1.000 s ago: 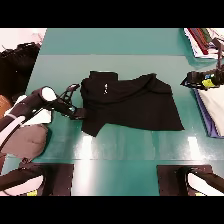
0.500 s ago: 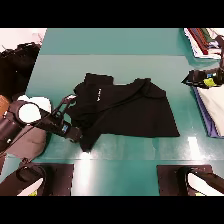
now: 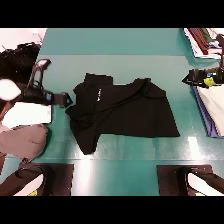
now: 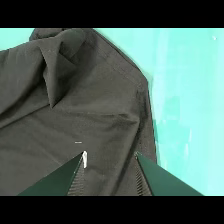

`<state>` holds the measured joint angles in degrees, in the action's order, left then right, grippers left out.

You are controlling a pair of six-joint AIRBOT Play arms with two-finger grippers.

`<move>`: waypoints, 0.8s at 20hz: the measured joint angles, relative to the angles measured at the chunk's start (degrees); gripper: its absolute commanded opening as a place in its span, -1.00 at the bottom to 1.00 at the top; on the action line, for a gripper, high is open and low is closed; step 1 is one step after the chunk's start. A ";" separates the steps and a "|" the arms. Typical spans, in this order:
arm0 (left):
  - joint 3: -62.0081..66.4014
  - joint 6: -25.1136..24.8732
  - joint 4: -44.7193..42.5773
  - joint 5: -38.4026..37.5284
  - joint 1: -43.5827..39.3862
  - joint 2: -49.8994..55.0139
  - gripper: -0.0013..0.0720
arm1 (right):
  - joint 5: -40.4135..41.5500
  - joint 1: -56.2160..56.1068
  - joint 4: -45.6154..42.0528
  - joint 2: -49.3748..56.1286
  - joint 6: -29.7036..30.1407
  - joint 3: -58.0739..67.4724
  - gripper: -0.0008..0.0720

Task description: Fold the shirts.

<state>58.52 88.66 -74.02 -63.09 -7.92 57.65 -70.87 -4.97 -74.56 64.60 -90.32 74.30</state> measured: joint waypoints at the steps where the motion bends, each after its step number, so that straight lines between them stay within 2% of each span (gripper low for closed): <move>1: 1.44 -0.92 0.55 1.25 1.36 2.86 0.85 | 0.00 0.00 0.00 0.00 0.00 0.00 0.01; 9: 17.29 -5.97 6.08 6.36 4.81 29.75 0.85 | -0.61 0.00 0.00 0.00 -0.02 0.00 0.02; 15: 22.75 -8.63 11.10 7.02 5.03 39.04 0.84 | -1.16 -0.02 0.11 3.98 0.00 0.00 0.03; 16: 22.99 -8.98 11.56 7.04 5.03 39.58 0.41 | -1.07 -0.04 0.72 5.33 0.37 0.00 0.03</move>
<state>81.52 79.68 -62.46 -56.05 -2.90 97.23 -71.94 -5.02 -73.84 69.93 -89.95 74.30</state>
